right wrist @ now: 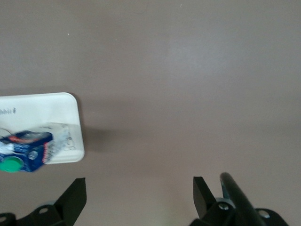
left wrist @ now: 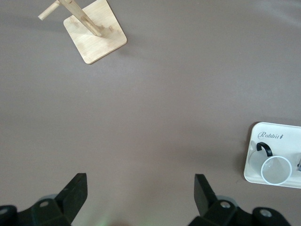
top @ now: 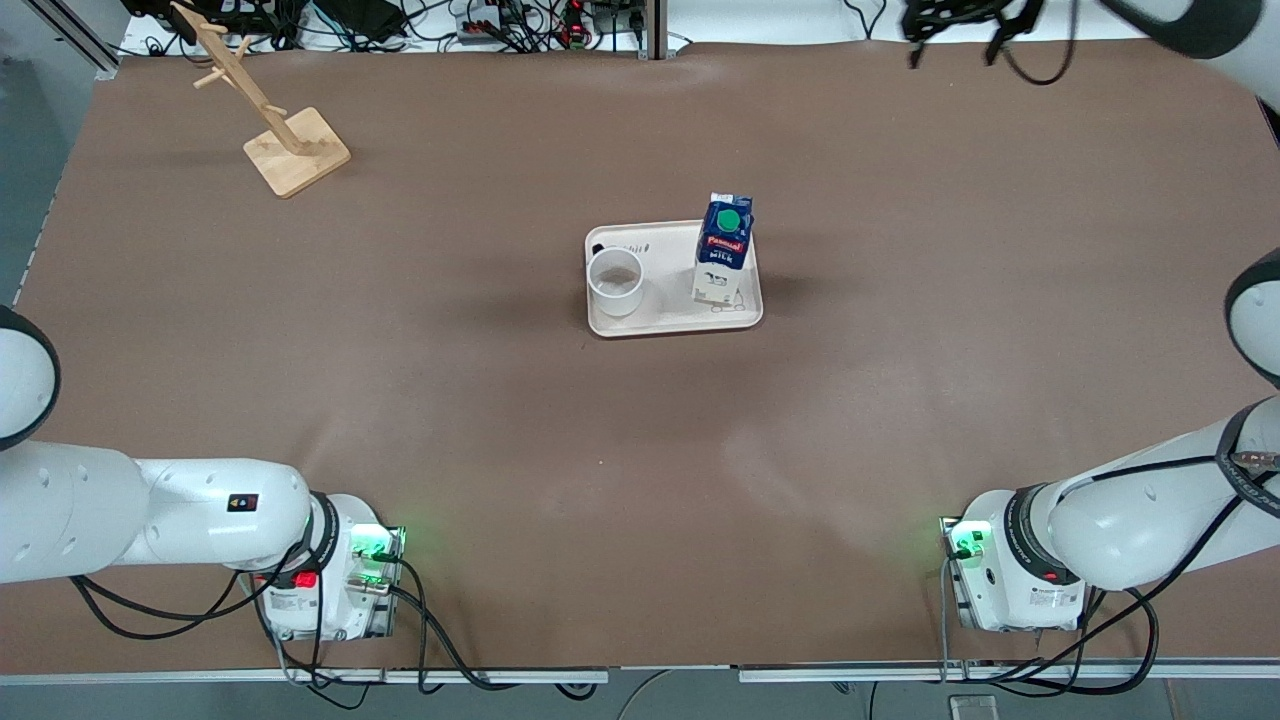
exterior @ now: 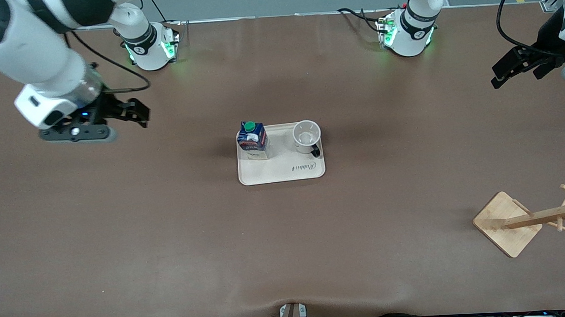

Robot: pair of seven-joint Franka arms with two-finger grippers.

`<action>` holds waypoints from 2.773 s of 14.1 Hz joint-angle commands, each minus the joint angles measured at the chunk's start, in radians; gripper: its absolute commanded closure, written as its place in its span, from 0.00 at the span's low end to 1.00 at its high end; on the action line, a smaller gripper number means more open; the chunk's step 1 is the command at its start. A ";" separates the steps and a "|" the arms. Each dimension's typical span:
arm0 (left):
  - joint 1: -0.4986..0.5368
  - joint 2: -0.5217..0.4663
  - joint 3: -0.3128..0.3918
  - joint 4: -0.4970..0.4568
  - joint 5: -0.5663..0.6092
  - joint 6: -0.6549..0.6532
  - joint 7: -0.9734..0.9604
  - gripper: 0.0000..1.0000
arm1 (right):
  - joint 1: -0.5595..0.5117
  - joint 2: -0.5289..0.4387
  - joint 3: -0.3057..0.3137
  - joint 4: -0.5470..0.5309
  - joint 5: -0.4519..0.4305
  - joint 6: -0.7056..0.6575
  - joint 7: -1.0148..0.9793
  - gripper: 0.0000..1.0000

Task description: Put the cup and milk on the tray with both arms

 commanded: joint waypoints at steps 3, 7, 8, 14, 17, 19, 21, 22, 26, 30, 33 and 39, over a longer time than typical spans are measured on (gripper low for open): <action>0.002 0.017 0.001 0.018 0.018 0.002 0.018 0.00 | -0.163 -0.073 0.015 -0.055 0.015 -0.035 -0.196 0.00; 0.004 0.020 0.001 0.018 0.020 0.003 0.019 0.00 | -0.298 -0.076 0.015 -0.057 0.016 -0.045 -0.386 0.00; 0.007 0.029 0.001 0.019 0.022 0.008 0.019 0.00 | -0.305 -0.073 0.015 -0.054 0.015 -0.077 -0.387 0.00; 0.001 0.049 -0.004 0.021 0.022 0.039 0.019 0.00 | -0.344 -0.051 0.015 0.015 0.023 -0.062 -0.392 0.00; -0.002 0.049 -0.005 0.018 0.023 0.039 0.019 0.00 | -0.338 -0.033 0.018 0.040 0.035 -0.057 -0.392 0.00; -0.002 0.046 -0.008 0.019 0.022 0.037 0.019 0.00 | -0.340 -0.011 0.020 0.045 0.023 -0.043 -0.384 0.00; -0.004 0.044 -0.010 0.018 0.023 0.037 0.019 0.00 | -0.358 -0.008 0.017 0.043 0.030 -0.011 -0.386 0.00; -0.004 0.046 -0.010 0.018 0.022 0.037 0.019 0.00 | -0.366 -0.004 0.017 0.038 0.035 -0.023 -0.380 0.00; 0.001 0.032 -0.010 0.016 0.022 0.022 0.019 0.00 | -0.351 -0.001 0.020 0.045 0.016 0.009 -0.381 0.00; 0.004 0.021 -0.010 0.018 0.008 0.000 0.021 0.00 | -0.351 0.001 0.021 0.045 0.018 0.009 -0.381 0.00; -0.001 0.020 -0.022 0.018 0.008 -0.003 0.018 0.00 | -0.351 0.001 0.020 0.043 0.024 0.009 -0.380 0.00; -0.002 0.041 -0.022 0.031 0.005 -0.001 0.022 0.00 | -0.341 -0.005 0.023 0.043 0.026 0.006 -0.377 0.00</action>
